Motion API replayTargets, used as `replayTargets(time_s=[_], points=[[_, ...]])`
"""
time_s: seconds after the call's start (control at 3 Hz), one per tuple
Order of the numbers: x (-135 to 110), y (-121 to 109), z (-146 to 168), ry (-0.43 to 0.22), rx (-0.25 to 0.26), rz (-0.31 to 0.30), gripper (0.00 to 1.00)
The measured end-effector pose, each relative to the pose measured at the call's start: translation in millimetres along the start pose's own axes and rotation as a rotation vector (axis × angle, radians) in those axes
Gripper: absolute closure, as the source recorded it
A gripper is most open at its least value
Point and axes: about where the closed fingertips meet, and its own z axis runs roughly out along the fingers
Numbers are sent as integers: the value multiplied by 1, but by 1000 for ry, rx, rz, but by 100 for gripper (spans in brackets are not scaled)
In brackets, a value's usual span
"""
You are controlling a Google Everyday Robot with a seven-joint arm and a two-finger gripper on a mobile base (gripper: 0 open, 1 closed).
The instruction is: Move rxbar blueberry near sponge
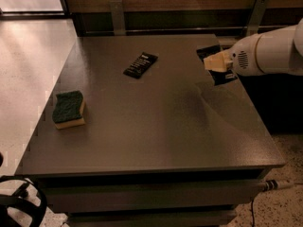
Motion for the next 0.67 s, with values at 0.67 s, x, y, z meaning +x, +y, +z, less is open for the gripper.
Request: replayTargets(time_s=[0.67], points=[[1,97,-27,-35,-150,-167,100]])
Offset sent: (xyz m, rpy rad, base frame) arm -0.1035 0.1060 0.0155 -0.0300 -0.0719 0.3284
